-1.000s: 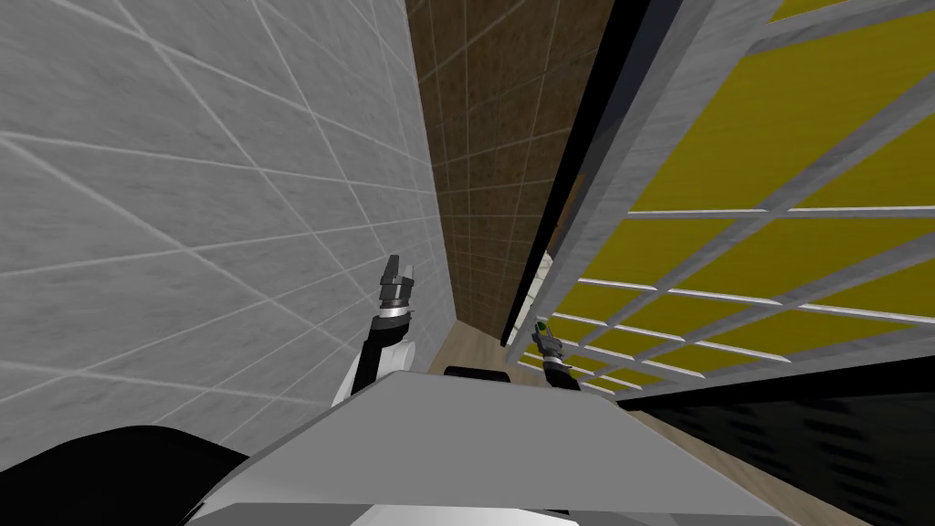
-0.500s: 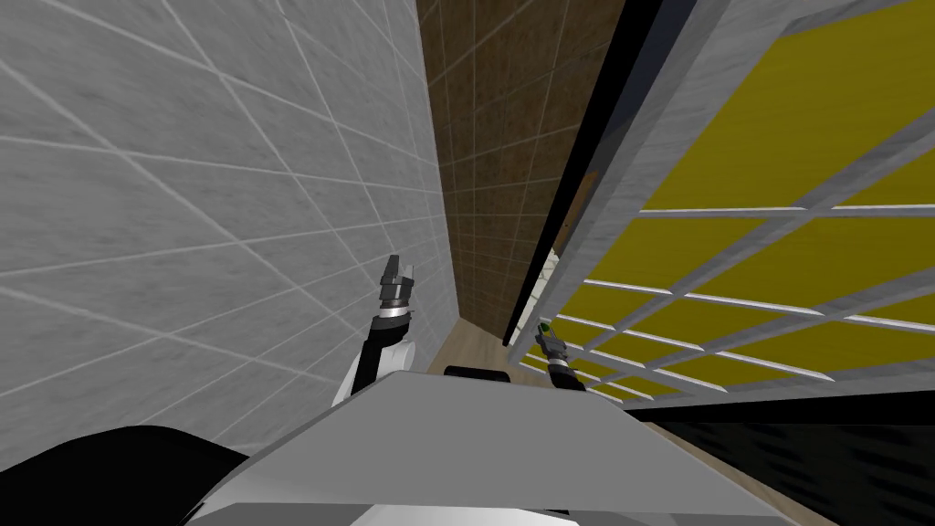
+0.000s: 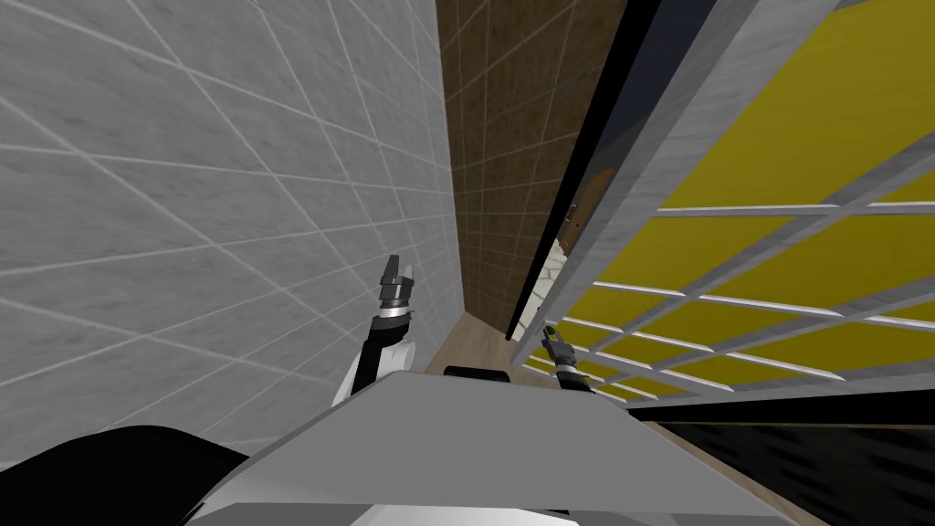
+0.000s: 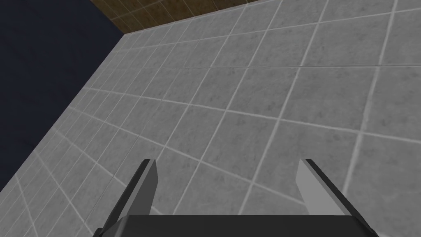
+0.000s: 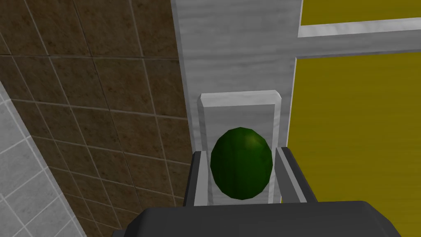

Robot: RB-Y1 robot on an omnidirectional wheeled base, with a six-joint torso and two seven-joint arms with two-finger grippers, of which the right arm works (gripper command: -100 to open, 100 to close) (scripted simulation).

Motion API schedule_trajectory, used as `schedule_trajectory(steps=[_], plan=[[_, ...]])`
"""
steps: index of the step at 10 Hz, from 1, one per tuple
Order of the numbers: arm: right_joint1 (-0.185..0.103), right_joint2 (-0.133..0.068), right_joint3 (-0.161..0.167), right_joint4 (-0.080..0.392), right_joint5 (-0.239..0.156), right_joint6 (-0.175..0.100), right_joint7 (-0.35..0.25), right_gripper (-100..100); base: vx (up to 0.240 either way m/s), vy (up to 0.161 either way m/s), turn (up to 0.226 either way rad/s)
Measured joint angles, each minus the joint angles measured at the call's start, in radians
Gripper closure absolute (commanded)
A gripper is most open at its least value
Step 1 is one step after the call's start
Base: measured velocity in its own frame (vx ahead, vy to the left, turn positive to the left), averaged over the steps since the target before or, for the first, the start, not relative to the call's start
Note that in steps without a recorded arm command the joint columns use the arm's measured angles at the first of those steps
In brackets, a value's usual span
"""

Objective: Pull the door open

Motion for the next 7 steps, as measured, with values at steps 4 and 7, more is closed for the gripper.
schedule_trajectory(steps=[4, 7], plan=[[0.020, -0.046, 0.039, 0.016, 0.016, -0.036, -0.069, 100, -0.189, -0.015, 0.117], [0.030, -0.061, 0.062, 0.019, 0.023, -0.060, -0.088, 100, -0.193, -0.038, 0.128]])
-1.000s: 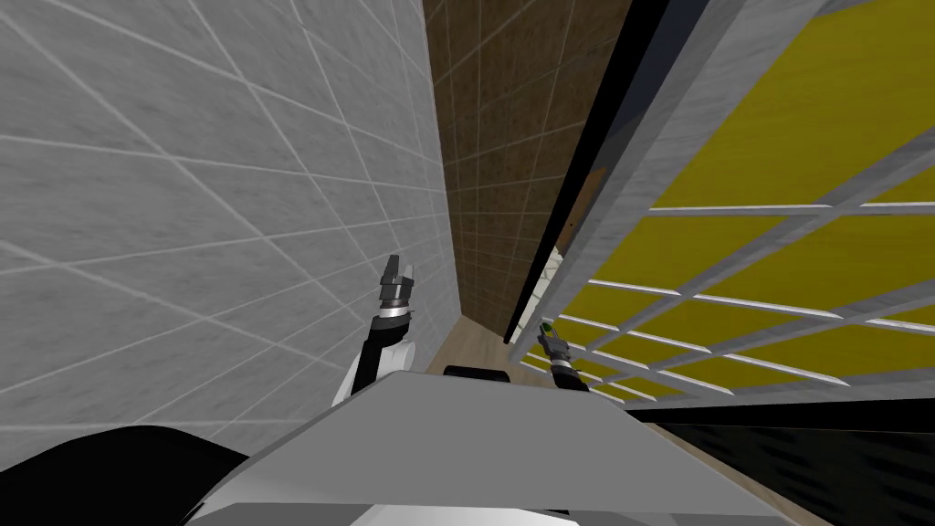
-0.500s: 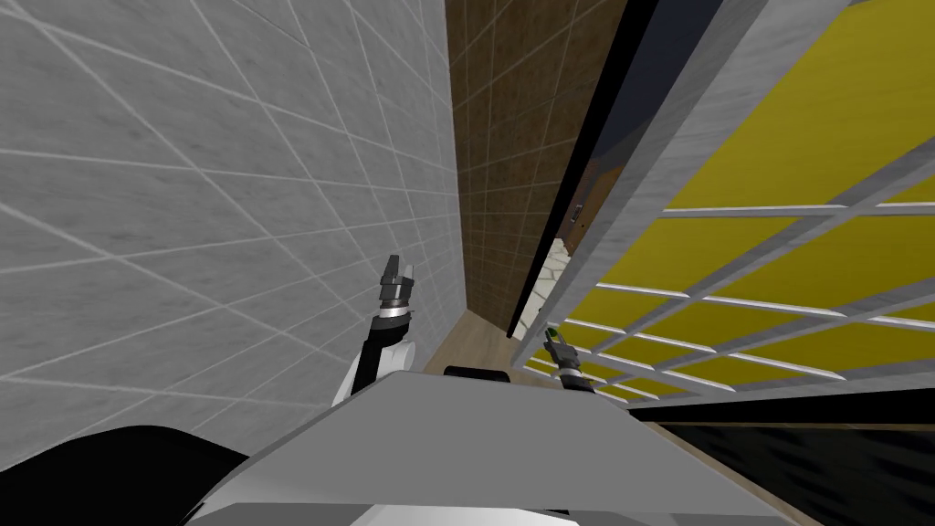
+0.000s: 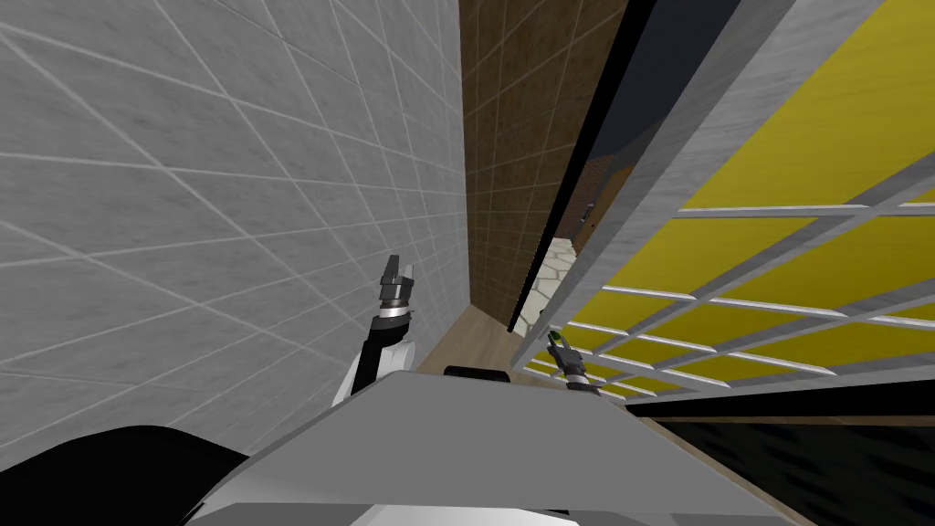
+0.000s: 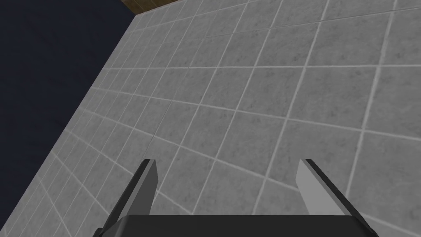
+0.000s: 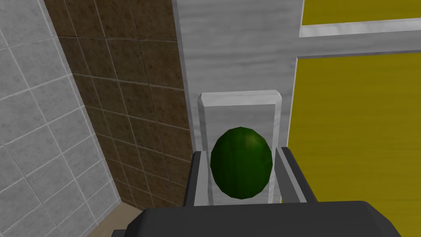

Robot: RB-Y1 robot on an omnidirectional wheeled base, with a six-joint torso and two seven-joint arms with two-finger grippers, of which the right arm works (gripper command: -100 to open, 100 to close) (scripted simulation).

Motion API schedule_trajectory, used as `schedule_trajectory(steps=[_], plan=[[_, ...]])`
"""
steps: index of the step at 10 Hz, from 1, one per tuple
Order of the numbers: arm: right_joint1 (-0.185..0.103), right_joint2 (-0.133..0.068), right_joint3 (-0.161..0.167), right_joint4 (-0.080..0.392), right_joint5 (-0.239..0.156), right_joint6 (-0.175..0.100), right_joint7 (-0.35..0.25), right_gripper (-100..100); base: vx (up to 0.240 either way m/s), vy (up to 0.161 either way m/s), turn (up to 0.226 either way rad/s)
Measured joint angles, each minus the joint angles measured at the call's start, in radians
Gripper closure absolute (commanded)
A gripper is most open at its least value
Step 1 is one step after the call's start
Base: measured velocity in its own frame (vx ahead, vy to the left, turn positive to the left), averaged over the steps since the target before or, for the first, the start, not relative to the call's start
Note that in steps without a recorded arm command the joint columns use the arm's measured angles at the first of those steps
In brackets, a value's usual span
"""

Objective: Pull the door open

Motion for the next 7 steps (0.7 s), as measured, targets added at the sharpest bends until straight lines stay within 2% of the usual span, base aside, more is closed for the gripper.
schedule_trajectory(steps=[4, 5, 7], plan=[[0.021, -0.031, 0.062, 0.010, 0.020, -0.056, -0.045, 100, -0.238, -0.055, 0.137], [0.038, -0.048, 0.074, -0.011, 0.023, -0.067, -0.049, 100, -0.105, -0.005, 0.015], [0.042, -0.051, 0.083, -0.003, 0.027, -0.076, -0.056, 100, -0.211, -0.047, 0.162]])
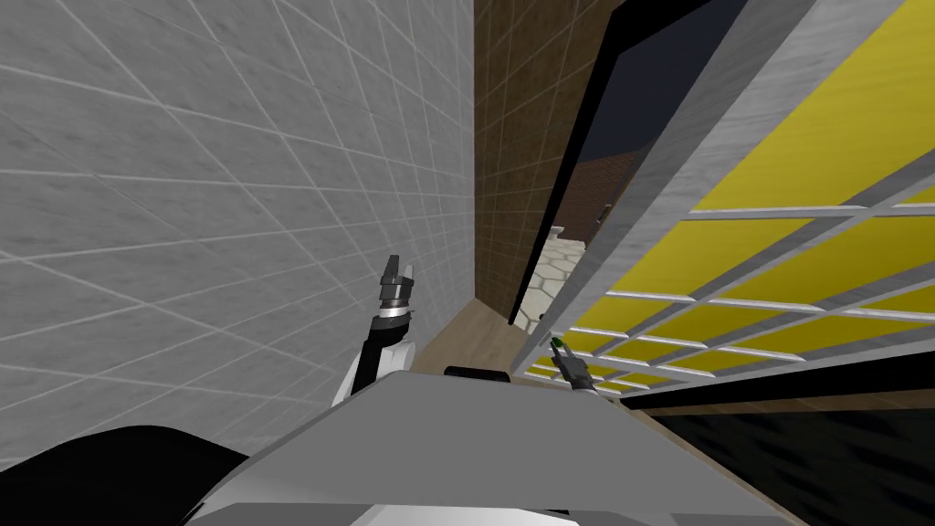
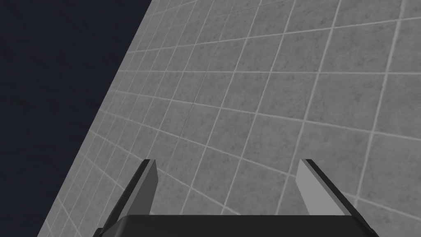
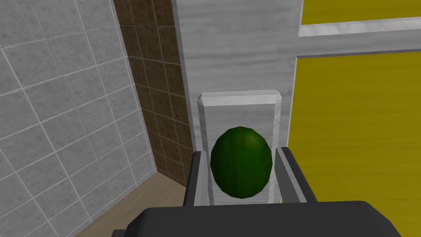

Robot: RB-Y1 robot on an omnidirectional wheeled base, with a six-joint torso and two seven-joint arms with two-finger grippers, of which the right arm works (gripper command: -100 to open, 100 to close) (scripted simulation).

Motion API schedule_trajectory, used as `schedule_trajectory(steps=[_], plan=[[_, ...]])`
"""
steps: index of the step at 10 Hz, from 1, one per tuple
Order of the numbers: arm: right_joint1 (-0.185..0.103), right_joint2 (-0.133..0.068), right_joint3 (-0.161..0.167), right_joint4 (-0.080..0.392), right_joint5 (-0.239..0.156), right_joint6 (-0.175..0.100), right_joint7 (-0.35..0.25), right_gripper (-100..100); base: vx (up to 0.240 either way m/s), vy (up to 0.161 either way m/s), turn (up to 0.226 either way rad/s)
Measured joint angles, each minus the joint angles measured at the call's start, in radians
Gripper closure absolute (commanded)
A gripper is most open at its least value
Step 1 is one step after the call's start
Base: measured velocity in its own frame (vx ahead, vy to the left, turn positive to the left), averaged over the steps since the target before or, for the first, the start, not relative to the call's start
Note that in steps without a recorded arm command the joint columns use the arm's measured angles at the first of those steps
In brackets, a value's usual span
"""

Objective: Pull the door open

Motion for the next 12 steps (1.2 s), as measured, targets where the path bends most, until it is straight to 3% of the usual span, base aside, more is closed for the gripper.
schedule_trajectory(steps=[7, 9, 12], plan=[[0.009, -0.023, 0.053, 0.044, 0.025, -0.073, -0.057, 100, -0.224, -0.052, 0.134], [0.011, -0.025, 0.060, 0.051, 0.026, -0.077, -0.063, 100, -0.182, -0.057, 0.167], [0.000, -0.024, 0.079, 0.089, 0.030, -0.110, -0.087, 100, -0.221, -0.059, 0.157]])
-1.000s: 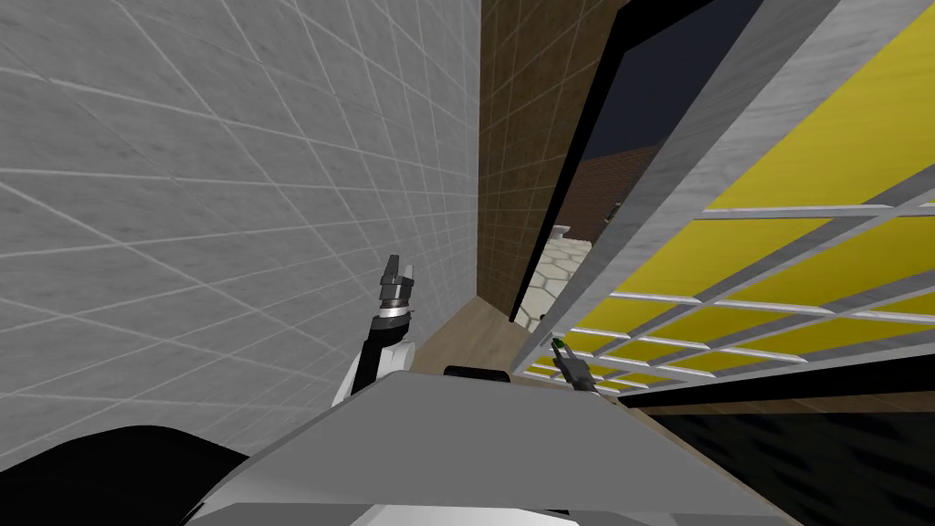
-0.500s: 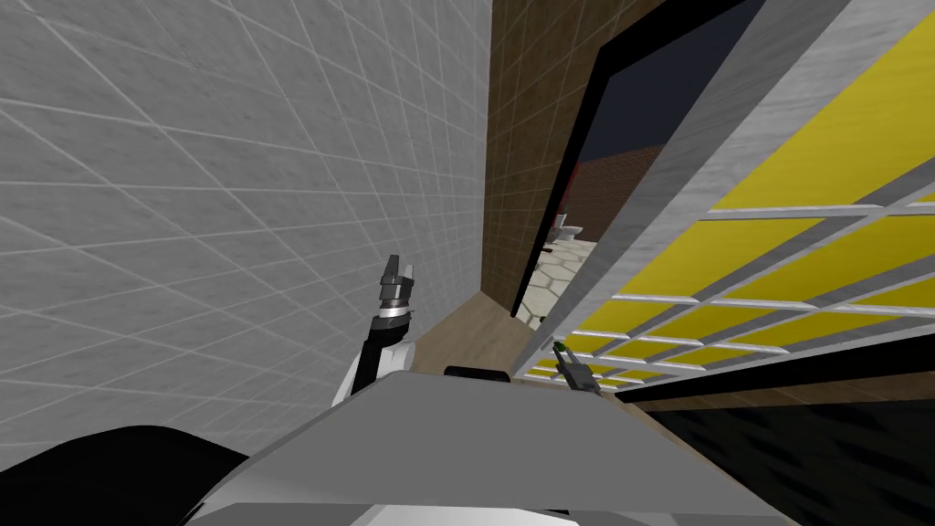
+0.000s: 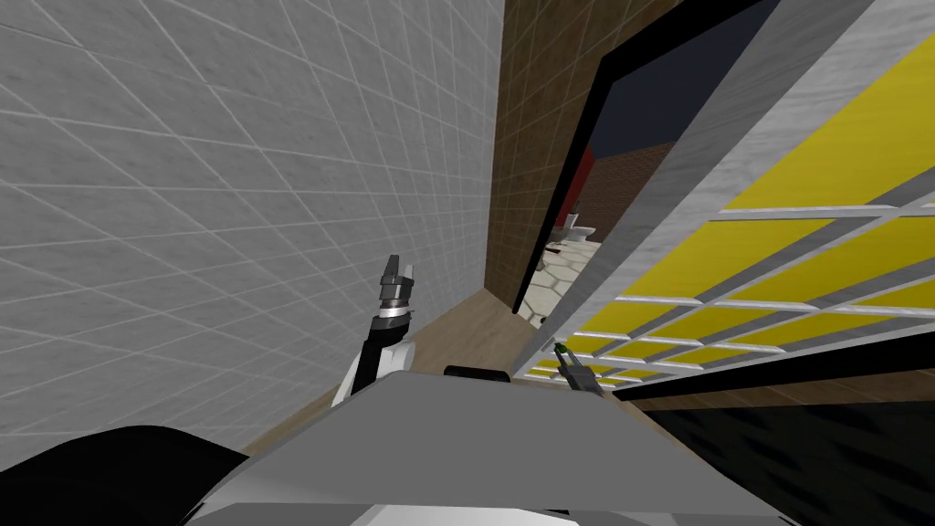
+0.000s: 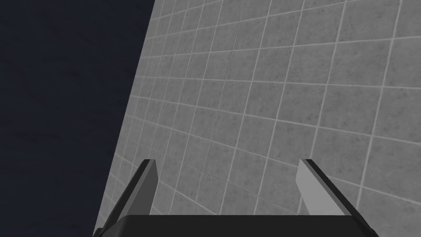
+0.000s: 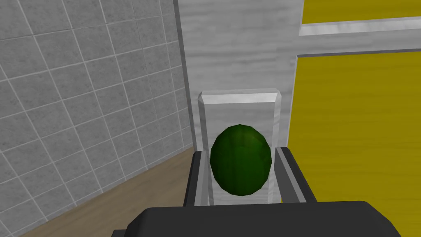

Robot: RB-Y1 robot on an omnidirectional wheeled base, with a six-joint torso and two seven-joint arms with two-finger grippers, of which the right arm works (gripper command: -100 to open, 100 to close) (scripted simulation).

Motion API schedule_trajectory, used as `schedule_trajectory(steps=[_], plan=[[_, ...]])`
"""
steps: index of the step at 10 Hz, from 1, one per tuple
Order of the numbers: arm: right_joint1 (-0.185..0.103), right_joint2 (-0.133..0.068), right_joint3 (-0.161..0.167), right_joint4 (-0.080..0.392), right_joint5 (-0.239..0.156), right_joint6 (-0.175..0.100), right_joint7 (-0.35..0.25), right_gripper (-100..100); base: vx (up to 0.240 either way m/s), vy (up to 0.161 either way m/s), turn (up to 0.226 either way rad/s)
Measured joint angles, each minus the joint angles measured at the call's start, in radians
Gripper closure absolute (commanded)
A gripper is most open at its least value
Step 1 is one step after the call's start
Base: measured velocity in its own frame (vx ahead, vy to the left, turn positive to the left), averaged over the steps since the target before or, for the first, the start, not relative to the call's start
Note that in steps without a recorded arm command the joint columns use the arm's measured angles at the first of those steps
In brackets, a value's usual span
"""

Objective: Pull the door open

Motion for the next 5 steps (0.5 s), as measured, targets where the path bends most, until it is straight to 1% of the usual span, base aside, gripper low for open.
schedule_trajectory(steps=[1, 3, 4, 5], plan=[[0.003, -0.004, 0.007, 0.003, 0.000, -0.007, -0.006, 100, -0.197, -0.070, 0.172], [0.004, -0.008, 0.021, 0.013, 0.002, -0.020, -0.017, 100, -0.193, -0.061, 0.133], [0.001, -0.005, 0.029, 0.027, 0.004, -0.031, -0.025, 100, -0.199, -0.048, 0.159], [-0.001, -0.006, 0.035, 0.039, 0.005, -0.041, -0.034, 100, -0.191, -0.023, 0.094]])
